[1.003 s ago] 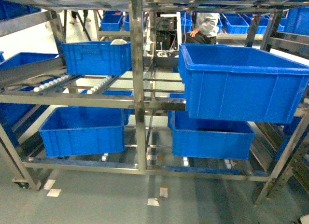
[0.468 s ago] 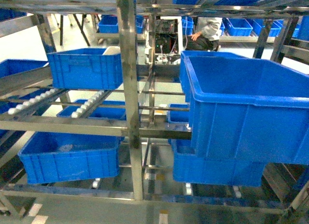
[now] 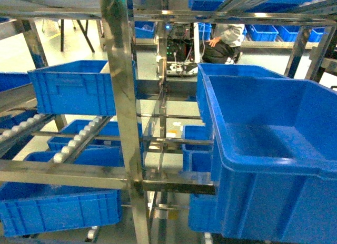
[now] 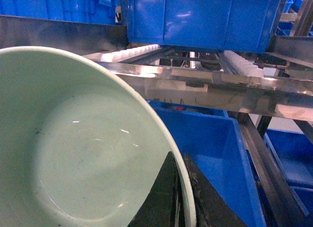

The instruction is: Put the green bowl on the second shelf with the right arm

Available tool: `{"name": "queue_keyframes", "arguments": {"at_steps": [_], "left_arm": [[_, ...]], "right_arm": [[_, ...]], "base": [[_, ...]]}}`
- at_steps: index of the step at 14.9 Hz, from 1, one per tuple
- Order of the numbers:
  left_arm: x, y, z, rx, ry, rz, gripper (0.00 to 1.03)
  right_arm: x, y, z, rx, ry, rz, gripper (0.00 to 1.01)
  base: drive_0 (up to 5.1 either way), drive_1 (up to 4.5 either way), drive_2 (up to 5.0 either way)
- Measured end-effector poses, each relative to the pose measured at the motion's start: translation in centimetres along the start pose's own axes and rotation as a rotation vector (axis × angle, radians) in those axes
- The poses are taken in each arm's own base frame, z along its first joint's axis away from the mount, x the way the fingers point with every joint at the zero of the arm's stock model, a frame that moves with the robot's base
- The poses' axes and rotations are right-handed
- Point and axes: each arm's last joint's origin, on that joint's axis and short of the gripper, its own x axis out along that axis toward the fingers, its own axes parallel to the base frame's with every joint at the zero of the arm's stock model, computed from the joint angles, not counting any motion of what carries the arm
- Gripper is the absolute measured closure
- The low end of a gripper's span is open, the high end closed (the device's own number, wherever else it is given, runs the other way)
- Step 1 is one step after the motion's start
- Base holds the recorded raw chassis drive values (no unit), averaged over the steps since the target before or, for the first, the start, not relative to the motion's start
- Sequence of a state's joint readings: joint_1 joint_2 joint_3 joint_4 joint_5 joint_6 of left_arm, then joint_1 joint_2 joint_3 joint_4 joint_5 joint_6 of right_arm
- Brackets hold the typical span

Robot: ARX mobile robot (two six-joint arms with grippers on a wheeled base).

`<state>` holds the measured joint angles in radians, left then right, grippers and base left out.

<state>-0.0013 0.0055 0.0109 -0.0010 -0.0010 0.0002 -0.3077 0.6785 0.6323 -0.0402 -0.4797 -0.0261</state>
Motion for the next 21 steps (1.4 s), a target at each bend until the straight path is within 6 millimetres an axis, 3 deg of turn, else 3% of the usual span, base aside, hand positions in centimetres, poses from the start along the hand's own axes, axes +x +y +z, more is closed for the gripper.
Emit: {"name": "queue_keyframes", "arguments": {"at_steps": [8,10,14,17,19,21], "left_arm": [[0.0,0.0,0.0,0.000,0.003,0.000,0.05],[0.0,0.0,0.0,0.000,0.003,0.000,0.05],[0.0,0.0,0.0,0.000,0.003,0.000,0.05],[0.0,0.0,0.0,0.000,0.003,0.000,0.05],[0.0,0.0,0.0,0.000,0.003,0.000,0.05],[0.0,0.0,0.0,0.000,0.003,0.000,0.05]], "right_arm": [[0.0,0.0,-0.1,0.000,0.000,0.000,0.99],[0.2,-0.1,-0.2,-0.005,-0.001,0.000,0.99],[2.8,-1.1,-5.5,-0.023,0.151,0.020,0.99],[4.4,-1.2,-7.5,-0.078,0.196,0.059,0.99],[5.7,-1.2,-10.4,-0.086,0.293,0.079,0.99],[6.8,-1.6,-11.8,-0.123,0.320,0.081,0.99]], "base": [[0.1,4.26,-4.1],[0.0,0.00,0.0],[0.0,0.00,0.0],[0.0,0.00,0.0],[0.0,0.00,0.0],[0.0,0.00,0.0]]}}
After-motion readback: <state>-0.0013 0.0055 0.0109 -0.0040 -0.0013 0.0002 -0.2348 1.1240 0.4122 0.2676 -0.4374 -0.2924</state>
